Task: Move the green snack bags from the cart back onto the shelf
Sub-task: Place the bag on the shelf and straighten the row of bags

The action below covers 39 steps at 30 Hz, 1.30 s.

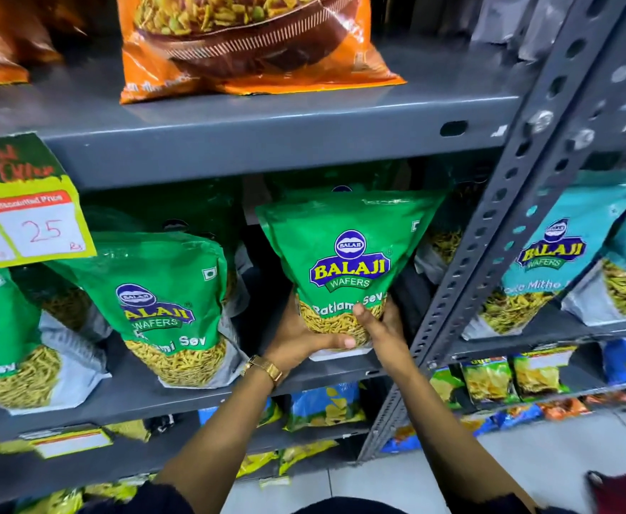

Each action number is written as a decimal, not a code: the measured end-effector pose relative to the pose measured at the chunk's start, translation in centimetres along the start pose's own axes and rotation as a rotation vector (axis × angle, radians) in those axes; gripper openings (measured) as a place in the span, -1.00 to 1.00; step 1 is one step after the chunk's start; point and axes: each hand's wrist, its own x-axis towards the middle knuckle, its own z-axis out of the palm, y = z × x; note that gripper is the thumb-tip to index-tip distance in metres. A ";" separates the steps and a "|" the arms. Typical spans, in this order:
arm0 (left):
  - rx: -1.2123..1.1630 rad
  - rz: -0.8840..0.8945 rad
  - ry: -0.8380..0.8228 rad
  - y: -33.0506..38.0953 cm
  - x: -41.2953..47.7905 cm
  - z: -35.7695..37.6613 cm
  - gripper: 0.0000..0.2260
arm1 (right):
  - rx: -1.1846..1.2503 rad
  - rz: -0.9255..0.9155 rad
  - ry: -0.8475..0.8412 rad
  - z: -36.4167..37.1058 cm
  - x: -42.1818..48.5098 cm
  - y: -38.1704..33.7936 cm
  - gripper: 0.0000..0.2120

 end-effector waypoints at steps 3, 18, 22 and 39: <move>-0.011 0.017 0.035 -0.3 0.1 0.6 -0.26 | 0.061 0.008 0.027 0.1 0.2 -0.2 -0.52; -0.040 0.031 -0.003 -0.4 0.2 0.4 -0.19 | -0.013 0.081 0.108 0.7 -0.9 -0.4 -0.03; -0.051 0.068 0.002 -0.1 0.1 0.1 -0.19 | -0.075 0.072 0.139 1.0 -1.1 -0.5 -0.01; 0.254 0.647 0.645 -2.0 -14.6 -9.0 -0.24 | -0.165 -0.450 -0.049 13.4 -11.5 0.5 -0.21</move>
